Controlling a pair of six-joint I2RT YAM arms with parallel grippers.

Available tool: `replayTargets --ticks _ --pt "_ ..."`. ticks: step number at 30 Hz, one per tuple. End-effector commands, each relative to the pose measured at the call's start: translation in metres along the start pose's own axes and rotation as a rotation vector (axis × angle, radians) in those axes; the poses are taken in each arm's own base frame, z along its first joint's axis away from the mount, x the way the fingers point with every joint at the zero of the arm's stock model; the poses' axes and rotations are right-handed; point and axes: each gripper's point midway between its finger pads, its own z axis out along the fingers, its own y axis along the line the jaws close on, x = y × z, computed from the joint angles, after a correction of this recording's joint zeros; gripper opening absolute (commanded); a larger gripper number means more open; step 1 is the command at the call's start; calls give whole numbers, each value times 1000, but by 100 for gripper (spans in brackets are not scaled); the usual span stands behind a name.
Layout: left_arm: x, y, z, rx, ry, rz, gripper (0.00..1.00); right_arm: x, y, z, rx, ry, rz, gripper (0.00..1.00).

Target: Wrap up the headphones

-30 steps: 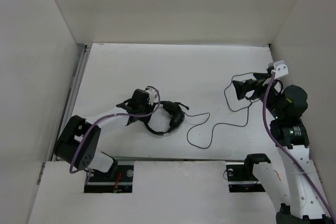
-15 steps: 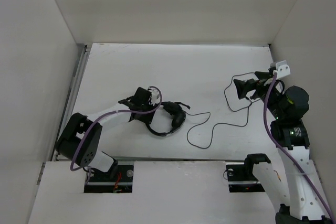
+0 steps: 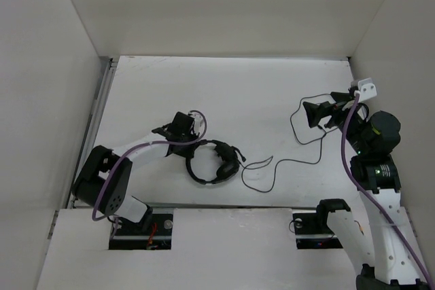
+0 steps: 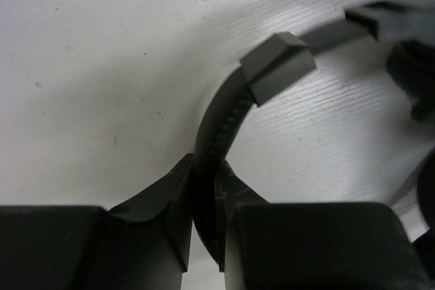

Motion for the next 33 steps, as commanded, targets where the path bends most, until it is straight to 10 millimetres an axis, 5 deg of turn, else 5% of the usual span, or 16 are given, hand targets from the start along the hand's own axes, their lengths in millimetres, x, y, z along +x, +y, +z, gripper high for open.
replayTargets --ticks 1,6,12,19,29,33 --pt "25 8 3 -8 106 -49 9 -28 -1 0 6 -86 -17 100" --pt "-11 34 2 -78 11 -107 8 -26 -3 1 12 -82 -5 100" --pt "-21 39 4 -89 -16 -119 22 -28 -5 2 17 -88 1 100" --pt "-4 38 -1 -106 9 -105 42 -30 -7 1 23 -93 -2 100" --pt "22 27 -2 -96 80 -62 40 -32 -8 0 29 -102 -4 100" --pt "23 24 1 -90 83 -47 32 -34 -7 -1 27 -108 -6 100"
